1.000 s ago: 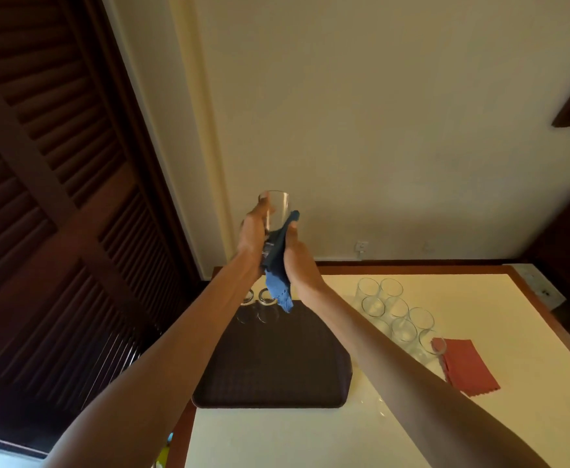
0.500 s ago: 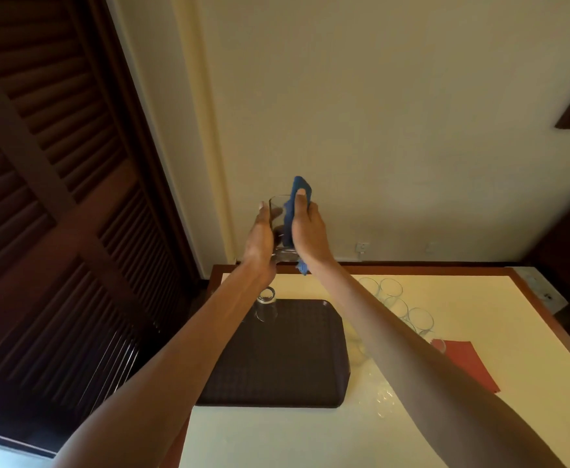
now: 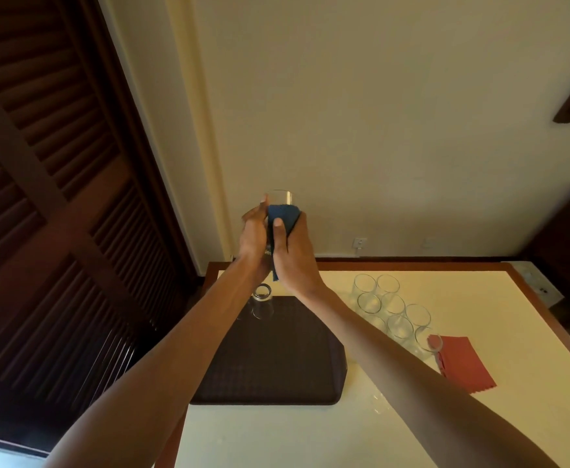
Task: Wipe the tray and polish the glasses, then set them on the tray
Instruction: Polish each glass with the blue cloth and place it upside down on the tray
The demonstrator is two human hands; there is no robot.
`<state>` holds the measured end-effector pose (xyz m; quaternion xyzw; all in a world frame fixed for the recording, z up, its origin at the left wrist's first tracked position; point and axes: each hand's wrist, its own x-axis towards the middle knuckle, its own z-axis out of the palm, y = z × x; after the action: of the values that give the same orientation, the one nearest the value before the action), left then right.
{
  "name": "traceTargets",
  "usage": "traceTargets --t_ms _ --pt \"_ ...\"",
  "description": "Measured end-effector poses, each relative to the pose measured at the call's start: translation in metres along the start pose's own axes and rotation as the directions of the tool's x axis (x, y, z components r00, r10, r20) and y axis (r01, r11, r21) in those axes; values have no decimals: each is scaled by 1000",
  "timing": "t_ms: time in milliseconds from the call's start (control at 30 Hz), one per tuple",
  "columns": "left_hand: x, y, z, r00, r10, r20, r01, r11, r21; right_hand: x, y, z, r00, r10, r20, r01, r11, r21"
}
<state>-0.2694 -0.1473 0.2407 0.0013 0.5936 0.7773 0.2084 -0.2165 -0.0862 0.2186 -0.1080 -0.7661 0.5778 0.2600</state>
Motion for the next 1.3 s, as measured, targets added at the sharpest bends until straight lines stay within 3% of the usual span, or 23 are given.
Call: traceTargets --t_ms 100,267,467,633,700,867,933,1067,1200,1300 --pt "-2 -1 4 995 -62 76 66 997 -41 13 3 -6 995 -75 -62 70 995 -77" --pt "-5 -3 8 993 -84 81 85 996 -5 35 -1 -20 987 112 -113 -114 993 -9" --pt "-1 -2 19 996 -60 64 54 995 87 44 8 -21 960 279 -5 -277 955 110" --pt "3 1 17 993 -120 -8 120 990 69 30 15 -16 937 339 87 -344 937 53" --pt "5 1 16 990 -137 -6 138 990 43 23 18 -12 951 301 68 -303 953 22" --pt "7 0 13 995 -99 16 100 995 -25 21 12 -7 998 -57 -35 58 998 27" --pt "6 1 14 994 -107 28 108 994 -13 31 10 -10 991 -100 -84 98 995 -28" --pt "2 3 15 995 -96 20 96 995 13 53 -2 -21 987 138 -87 -133 990 55" --pt "-2 9 19 998 -61 8 60 995 74 67 0 -22 919 394 23 -390 899 197" --pt "-3 14 21 997 -72 -32 75 990 123 61 1 -10 884 461 71 -463 846 265"
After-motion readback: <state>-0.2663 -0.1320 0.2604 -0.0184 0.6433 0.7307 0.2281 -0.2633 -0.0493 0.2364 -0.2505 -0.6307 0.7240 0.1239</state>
